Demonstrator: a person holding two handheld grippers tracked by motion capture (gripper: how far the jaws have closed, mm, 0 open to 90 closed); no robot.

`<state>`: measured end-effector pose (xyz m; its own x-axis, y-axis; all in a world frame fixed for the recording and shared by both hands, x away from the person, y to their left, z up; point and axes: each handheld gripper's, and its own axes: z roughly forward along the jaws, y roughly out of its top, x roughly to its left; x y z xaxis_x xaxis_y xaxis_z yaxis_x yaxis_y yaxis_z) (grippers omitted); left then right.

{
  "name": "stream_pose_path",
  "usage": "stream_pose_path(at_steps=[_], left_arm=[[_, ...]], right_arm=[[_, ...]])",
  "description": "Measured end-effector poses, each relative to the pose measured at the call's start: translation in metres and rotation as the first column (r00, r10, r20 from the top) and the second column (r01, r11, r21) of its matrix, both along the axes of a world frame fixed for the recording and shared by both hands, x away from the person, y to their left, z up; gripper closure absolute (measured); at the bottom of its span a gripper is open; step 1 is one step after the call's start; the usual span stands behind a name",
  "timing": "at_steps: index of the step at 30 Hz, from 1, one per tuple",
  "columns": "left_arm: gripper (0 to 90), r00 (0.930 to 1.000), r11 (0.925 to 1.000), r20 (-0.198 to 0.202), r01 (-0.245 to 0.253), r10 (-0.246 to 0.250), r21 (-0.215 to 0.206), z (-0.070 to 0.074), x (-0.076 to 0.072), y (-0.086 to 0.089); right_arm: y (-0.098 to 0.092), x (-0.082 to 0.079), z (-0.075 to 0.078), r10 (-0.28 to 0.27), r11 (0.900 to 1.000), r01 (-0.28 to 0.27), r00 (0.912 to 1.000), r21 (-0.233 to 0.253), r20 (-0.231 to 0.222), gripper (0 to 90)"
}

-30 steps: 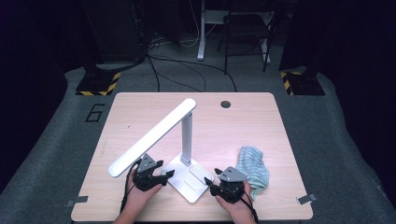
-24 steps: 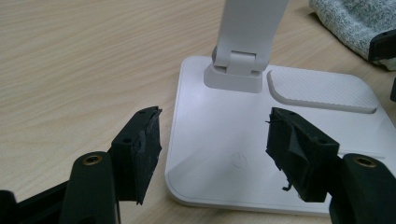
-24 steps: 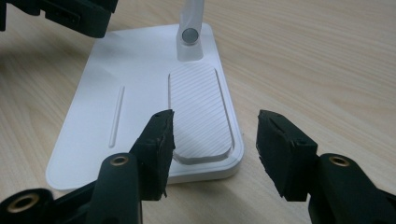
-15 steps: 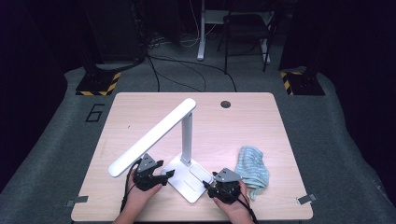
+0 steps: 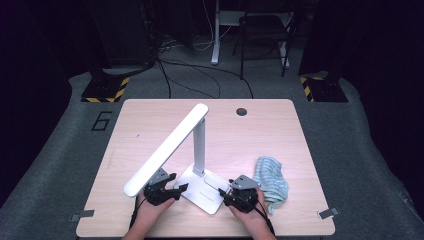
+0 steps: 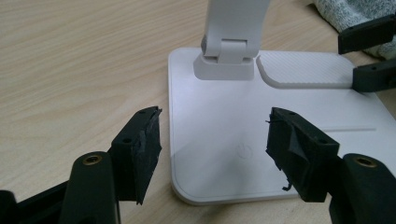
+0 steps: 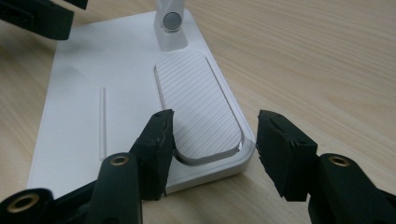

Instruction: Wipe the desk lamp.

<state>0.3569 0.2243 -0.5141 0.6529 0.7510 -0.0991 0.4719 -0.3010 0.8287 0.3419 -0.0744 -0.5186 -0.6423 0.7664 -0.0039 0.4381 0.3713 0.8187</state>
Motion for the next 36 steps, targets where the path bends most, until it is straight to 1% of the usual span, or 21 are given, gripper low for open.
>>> stream_pose_path(at_steps=[1,3,4,7,8,9,10,12,14,15,20,21,24,26,27,28,29,32,34,35,36], left_arm=[[34.8,1.0000,1.0000,-0.006,0.007,-0.007,0.006,0.000,0.000,0.000],[34.9,1.0000,1.0000,-0.002,-0.004,0.004,-0.004,-0.001,-0.001,-0.002],[34.9,0.9999,1.0000,-0.013,-0.001,0.001,-0.006,-0.001,-0.001,-0.002],[34.9,0.9998,1.0000,-0.020,0.001,-0.001,-0.007,-0.002,-0.002,-0.002],[34.9,0.9999,1.0000,-0.017,0.004,-0.004,-0.002,-0.002,-0.003,-0.002],[34.9,0.9995,0.9999,-0.030,0.012,-0.012,-0.004,-0.002,-0.003,-0.002],[34.8,0.9995,0.9999,-0.030,0.012,-0.012,-0.004,-0.002,-0.003,-0.002],[34.8,0.9989,0.9996,-0.039,0.027,-0.027,0.004,-0.003,-0.004,-0.002],[35.1,0.9984,0.9994,-0.044,0.036,-0.036,0.004,-0.003,-0.005,-0.004],[35.1,0.9983,0.9990,-0.039,0.043,-0.043,0.009,-0.003,-0.004,-0.004],[35.1,0.9979,0.9986,-0.037,0.053,-0.052,0.009,-0.003,-0.007,-0.008],[35.1,0.9976,0.9980,-0.034,0.060,-0.060,0.017,-0.003,-0.009,-0.009],[35.0,0.9976,0.9978,-0.032,0.062,-0.061,0.023,-0.003,-0.013,-0.012],[34.8,0.9971,0.9973,-0.033,0.069,-0.068,0.023,-0.002,-0.015,-0.014],[34.7,0.9970,0.9978,-0.042,0.065,-0.065,0.013,-0.002,-0.016,-0.015],[34.6,0.9981,0.9984,-0.028,0.055,-0.055,0.015,-0.004,-0.016,-0.017],[34.5,0.9970,0.9976,-0.041,0.067,-0.066,0.018,-0.003,-0.016,-0.017],[34.1,0.9979,0.9984,-0.036,0.055,-0.055,0.015,-0.004,-0.015,-0.019],[33.6,0.9968,0.9976,-0.044,0.067,-0.067,0.018,-0.005,-0.014,-0.019],[33.5,0.9973,0.9982,-0.043,0.060,-0.060,0.007,-0.005,-0.015,-0.021],[33.3,0.9971,0.9977,-0.039,0.066,-0.065,0.016,-0.005,-0.014,-0.021]], right_arm=[[0.000,0.002,0.000,-0.020,1.000,0.020,0.9998,0.010,-0.003,46.6],[-0.003,0.006,0.000,-0.022,1.000,0.022,0.9998,0.004,-0.001,46.7],[-0.004,0.008,-0.001,-0.031,0.999,0.031,0.9995,0.015,0.002,46.9],[-0.007,0.012,0.000,-0.051,0.999,0.051,0.9987,0.010,-0.006,47.0],[-0.008,0.014,0.000,-0.047,0.999,0.047,0.9989,0.009,-0.006,47.0],[-0.009,0.016,0.001,-0.065,0.998,0.065,0.9977,0.013,-0.017,47.0],[-0.009,0.016,0.001,-0.065,0.998,0.065,0.9977,0.013,-0.017,47.0],[-0.014,0.023,0.000,-0.086,0.996,0.087,0.9959,0.033,-0.030,47.0],[-0.016,0.026,-0.001,-0.095,0.995,0.097,0.9948,0.038,-0.036,46.8],[-0.018,0.026,-0.001,-0.106,0.993,0.108,0.9935,0.040,-0.039,46.7],[-0.021,0.026,0.001,-0.118,0.992,0.120,0.9920,0.031,-0.045,46.5],[-0.022,0.026,0.001,-0.111,0.994,0.111,0.9933,0.018,-0.034,46.5],[-0.021,0.022,0.002,-0.115,0.993,0.116,0.9926,0.014,-0.039,46.5],[-0.022,0.017,0.004,-0.097,0.994,0.099,0.9943,0.036,-0.043,45.7],[-0.022,0.013,0.004,-0.090,0.995,0.092,0.9951,0.043,-0.041,44.9],[-0.022,0.009,0.005,-0.087,0.995,0.089,0.9954,0.048,-0.040,43.8],[-0.021,0.003,0.004,-0.074,0.996,0.075,0.9967,0.047,-0.033,42.5],[-0.016,-0.008,0.003,-0.064,0.998,0.064,0.9976,0.025,-0.029,37.1],[-0.013,-0.013,0.004,-0.065,0.997,0.065,0.9977,0.038,-0.022,33.3],[-0.012,-0.015,0.004,-0.063,0.997,0.064,0.9977,0.037,-0.026,31.7],[-0.011,-0.017,0.004,-0.049,0.998,0.049,0.9985,0.034,-0.023,30.0]])
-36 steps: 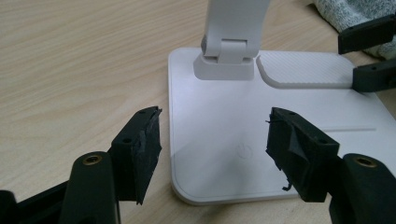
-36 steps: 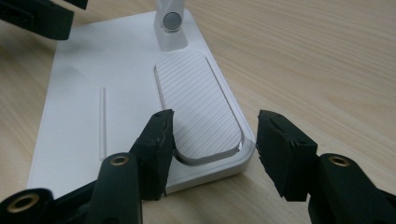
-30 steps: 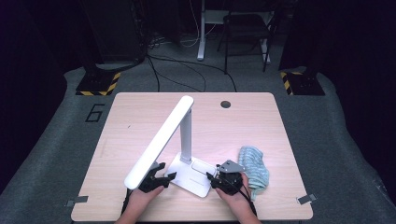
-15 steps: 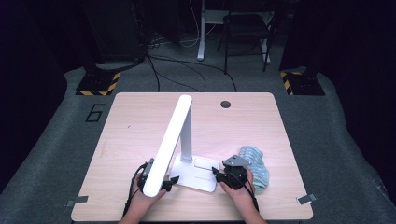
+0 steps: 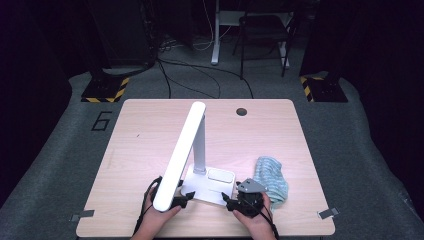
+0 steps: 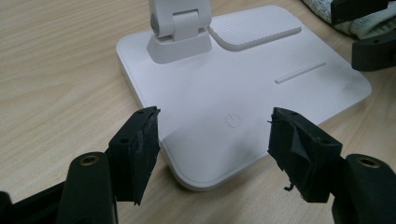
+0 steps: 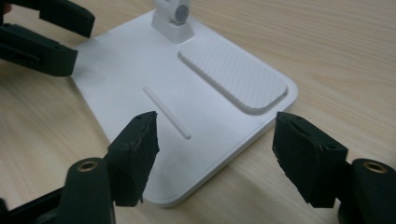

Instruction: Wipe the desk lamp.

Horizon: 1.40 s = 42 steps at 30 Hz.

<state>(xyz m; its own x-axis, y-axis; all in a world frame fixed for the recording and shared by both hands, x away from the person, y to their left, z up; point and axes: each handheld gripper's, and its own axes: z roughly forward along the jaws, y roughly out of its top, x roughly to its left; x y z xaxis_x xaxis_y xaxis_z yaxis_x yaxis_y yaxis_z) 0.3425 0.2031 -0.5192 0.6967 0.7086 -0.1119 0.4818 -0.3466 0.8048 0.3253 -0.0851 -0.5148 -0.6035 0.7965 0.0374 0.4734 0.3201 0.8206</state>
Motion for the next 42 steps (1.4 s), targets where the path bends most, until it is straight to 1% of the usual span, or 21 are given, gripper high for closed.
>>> stream_pose_path(at_steps=[1,2,3,4,5,6,7,9,10,12,13,14,16,17,19,20,26,30,31,34,42], left_arm=[[33.1,0.9999,0.9999,0.003,-0.010,0.010,-0.010,-0.001,0.000,-0.002],[32.9,1.0000,1.0000,0.007,-0.005,0.005,-0.005,-0.001,0.001,-0.002],[32.6,0.9997,0.9992,-0.009,-0.024,0.024,-0.031,-0.002,0.000,-0.004],[32.2,0.9997,0.9992,-0.009,-0.024,0.024,-0.031,-0.002,0.000,-0.004],[31.6,1.0000,0.9999,0.001,0.003,-0.003,-0.014,-0.001,0.002,-0.003],[31.4,1.0000,0.9999,0.001,0.003,-0.003,-0.014,-0.001,0.002,-0.003],[31.3,1.0000,0.9999,-0.001,0.007,-0.007,-0.011,-0.001,0.002,-0.003],[31.2,1.0000,0.9999,-0.007,0.006,-0.006,-0.013,-0.001,0.002,-0.003],[31.2,0.9999,0.9999,0.004,0.014,-0.014,0.001,0.000,0.003,-0.003],[30.9,0.9999,0.9999,0.007,0.010,-0.010,0.004,0.000,0.004,-0.003],[30.8,0.9999,1.0000,0.007,0.008,-0.008,0.003,0.000,0.004,-0.002],[30.8,1.0000,1.0000,0.006,0.006,-0.007,0.003,0.000,0.004,-0.002],[30.8,1.0000,0.9999,-0.003,-0.009,0.009,-0.012,0.000,0.002,-0.004],[30.8,1.0000,0.9999,0.004,0.008,-0.008,0.008,0.000,0.003,-0.002],[30.4,0.9997,0.9995,0.021,0.015,-0.016,0.029,0.000,0.003,-0.001],[30.3,0.9997,0.9995,0.023,0.013,-0.013,0.029,0.000,0.003,-0.001],[30.4,0.9999,0.9998,0.012,0.001,-0.001,0.019,0.000,0.002,0.001],[30.5,0.9999,0.9996,0.011,-0.002,0.002,0.030,0.001,0.003,0.005],[30.5,0.9999,0.9996,0.010,-0.004,0.004,0.027,0.001,0.003,0.006],[30.5,0.9999,0.9996,0.015,-0.008,0.008,0.025,0.002,0.003,0.007],[30.7,0.9997,0.9996,0.017,-0.016,0.016,0.025,0.003,0.003,0.009]], right_arm=[[0.001,-0.001,-0.001,0.012,1.000,-0.012,0.9999,-0.012,0.002,27.6],[0.005,-0.003,-0.003,0.032,0.999,-0.032,0.9994,-0.029,-0.012,25.2],[0.007,-0.003,-0.005,0.053,0.997,-0.054,0.9983,-0.052,-0.023,24.3],[0.009,-0.004,-0.007,0.063,0.996,-0.065,0.9975,-0.057,-0.031,22.5],[0.011,-0.005,-0.008,0.066,0.995,-0.069,0.9971,-0.067,-0.038,22.8],[0.011,-0.005,-0.008,0.066,0.995,-0.069,0.9971,-0.067,-0.038,22.8],[0.015,-0.007,-0.011,0.064,0.993,-0.068,0.9968,-0.093,-0.048,21.8],[0.016,-0.007,-0.012,0.064,0.992,-0.069,0.9966,-0.105,-0.052,20.8],[0.017,-0.008,-0.013,0.064,0.992,-0.069,0.9967,-0.110,-0.050,20.7],[0.017,-0.008,-0.011,0.057,0.994,-0.060,0.9976,-0.092,-0.040,23.7],[0.015,-0.006,-0.011,0.067,0.993,-0.071,0.9971,-0.097,-0.036,25.1],[0.015,-0.007,-0.011,0.055,0.995,-0.058,0.9977,-0.084,-0.041,26.9],[0.013,-0.004,-0.011,0.056,0.994,-0.060,0.9975,-0.088,-0.042,30.2],[0.013,-0.003,-0.012,0.054,0.995,-0.058,0.9973,-0.082,-0.050,31.5],[0.012,0.000,-0.013,0.052,0.995,-0.056,0.9977,-0.079,-0.043,32.0],[0.013,0.001,-0.013,0.040,0.996,-0.045,0.9971,-0.072,-0.065,32.4],[0.016,0.007,-0.013,0.019,0.997,-0.023,0.9982,-0.068,-0.056,36.3],[0.017,0.009,-0.013,0.012,0.998,-0.015,0.9987,-0.065,-0.050,37.4],[0.017,0.009,-0.013,0.022,0.997,-0.026,0.9987,-0.079,-0.045,37.8],[0.017,0.008,-0.012,0.015,0.996,-0.019,0.9988,-0.082,-0.046,38.1],[0.016,0.009,-0.011,0.021,0.998,-0.024,0.9984,-0.066,-0.053,38.9]])
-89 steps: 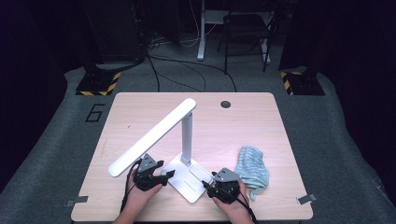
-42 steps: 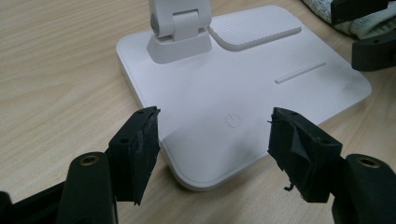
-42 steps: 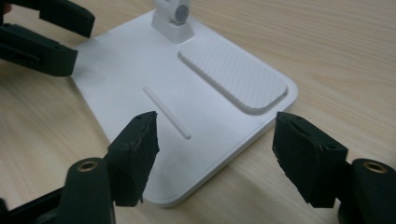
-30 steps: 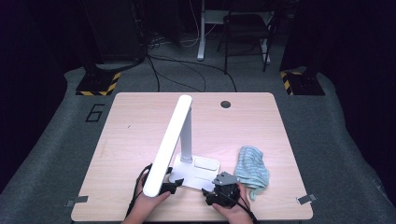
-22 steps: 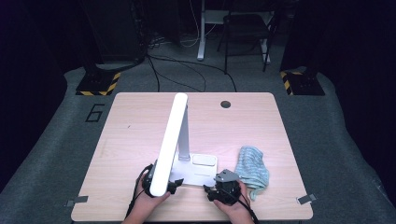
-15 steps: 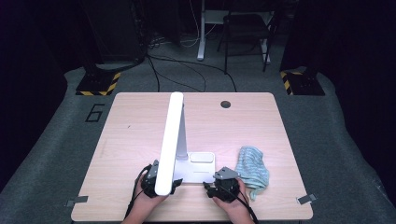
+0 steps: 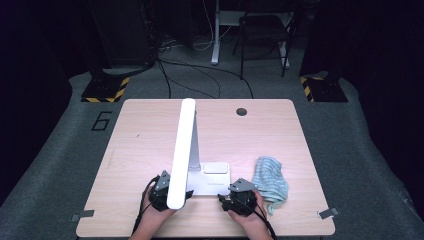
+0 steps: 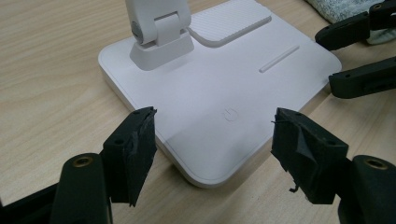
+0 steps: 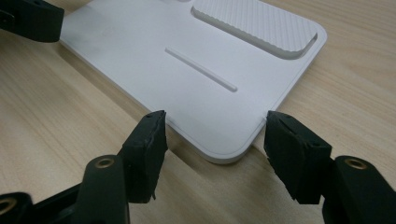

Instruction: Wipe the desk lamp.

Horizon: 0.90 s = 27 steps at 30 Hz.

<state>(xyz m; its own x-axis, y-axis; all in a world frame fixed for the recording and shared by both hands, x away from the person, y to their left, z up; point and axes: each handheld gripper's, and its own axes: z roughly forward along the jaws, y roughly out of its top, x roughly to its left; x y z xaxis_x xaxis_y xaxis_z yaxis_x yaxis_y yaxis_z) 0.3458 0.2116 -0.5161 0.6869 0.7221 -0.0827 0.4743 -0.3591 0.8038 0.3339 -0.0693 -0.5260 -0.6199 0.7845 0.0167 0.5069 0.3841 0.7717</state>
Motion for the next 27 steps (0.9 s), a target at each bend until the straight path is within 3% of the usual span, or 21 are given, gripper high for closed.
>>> stream_pose_path(at_steps=[6,18,21,27], left_arm=[[31.1,1.0000,0.9999,0.000,-0.005,0.005,-0.016,0.003,0.000,0.002],[31.5,0.9994,0.9983,0.005,-0.034,0.035,-0.047,0.008,0.003,0.011],[31.5,0.9978,0.9935,0.005,-0.065,0.066,-0.093,0.010,0.002,0.012],[31.9,0.9961,0.9876,-0.012,-0.089,0.088,-0.129,0.014,0.006,0.022]], right_arm=[[-0.002,-0.001,0.003,0.014,1.000,-0.014,0.9998,0.011,0.010,38.6],[-0.018,0.003,0.014,-0.029,0.995,0.026,0.9992,0.096,0.027,38.2],[-0.026,0.005,0.017,-0.039,0.993,0.036,0.9990,0.110,0.023,38.2],[-0.035,0.009,0.019,-0.064,0.988,0.059,0.9976,0.141,0.029,38.2]])
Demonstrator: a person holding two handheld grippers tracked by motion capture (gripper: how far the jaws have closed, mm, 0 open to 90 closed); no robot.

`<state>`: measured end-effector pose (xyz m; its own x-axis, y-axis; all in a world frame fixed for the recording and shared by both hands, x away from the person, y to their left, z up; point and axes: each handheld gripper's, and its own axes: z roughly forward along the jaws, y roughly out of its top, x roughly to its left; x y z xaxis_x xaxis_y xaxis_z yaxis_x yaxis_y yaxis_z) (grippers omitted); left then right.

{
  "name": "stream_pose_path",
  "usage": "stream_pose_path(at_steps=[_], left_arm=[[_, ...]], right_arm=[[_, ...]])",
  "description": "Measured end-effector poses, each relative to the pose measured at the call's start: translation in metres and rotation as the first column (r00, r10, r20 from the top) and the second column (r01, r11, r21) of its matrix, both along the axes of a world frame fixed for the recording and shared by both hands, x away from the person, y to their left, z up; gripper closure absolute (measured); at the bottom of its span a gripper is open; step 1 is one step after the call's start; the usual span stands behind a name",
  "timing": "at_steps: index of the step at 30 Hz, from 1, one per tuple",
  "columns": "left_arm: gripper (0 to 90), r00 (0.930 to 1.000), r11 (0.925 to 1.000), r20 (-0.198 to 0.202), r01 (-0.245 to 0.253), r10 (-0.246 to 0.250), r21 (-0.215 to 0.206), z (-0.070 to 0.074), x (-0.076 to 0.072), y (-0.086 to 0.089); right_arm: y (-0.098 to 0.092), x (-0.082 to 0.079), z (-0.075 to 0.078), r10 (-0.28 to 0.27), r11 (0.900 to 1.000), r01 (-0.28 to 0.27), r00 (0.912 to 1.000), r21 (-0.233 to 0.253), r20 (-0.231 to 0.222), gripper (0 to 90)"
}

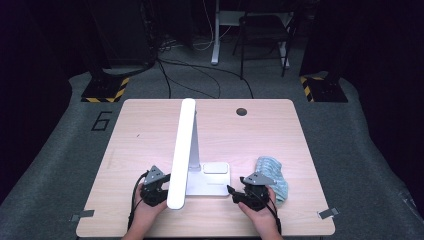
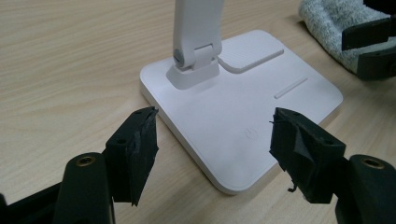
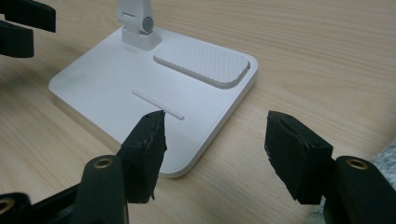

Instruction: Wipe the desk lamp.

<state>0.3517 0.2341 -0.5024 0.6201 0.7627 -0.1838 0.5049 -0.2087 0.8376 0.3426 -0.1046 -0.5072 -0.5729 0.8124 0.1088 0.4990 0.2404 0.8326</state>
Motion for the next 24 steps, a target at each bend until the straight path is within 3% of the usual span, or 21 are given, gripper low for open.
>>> stream_pose_path(at_steps=[6,14,19,24], left_arm=[[32.0,0.9995,0.9994,0.003,-0.033,0.033,-0.011,0.002,0.004,0.009],[32.5,0.9979,0.9964,-0.009,-0.065,0.064,-0.056,0.001,0.008,0.014],[32.6,0.9981,0.9977,-0.028,-0.056,0.055,-0.038,-0.001,0.011,0.015],[32.6,0.9970,0.9962,-0.020,-0.076,0.075,-0.042,-0.002,0.012,0.015]], right_arm=[[-0.005,0.001,0.000,-0.017,1.000,0.017,0.9999,0.002,-0.001,38.2],[-0.013,0.003,-0.001,-0.038,0.999,0.038,0.9991,0.020,-0.019,37.6],[-0.013,0.004,-0.003,-0.058,0.998,0.059,0.9980,0.029,-0.026,37.4],[-0.014,0.004,-0.003,-0.062,0.997,0.063,0.9978,0.034,-0.022,37.2]])
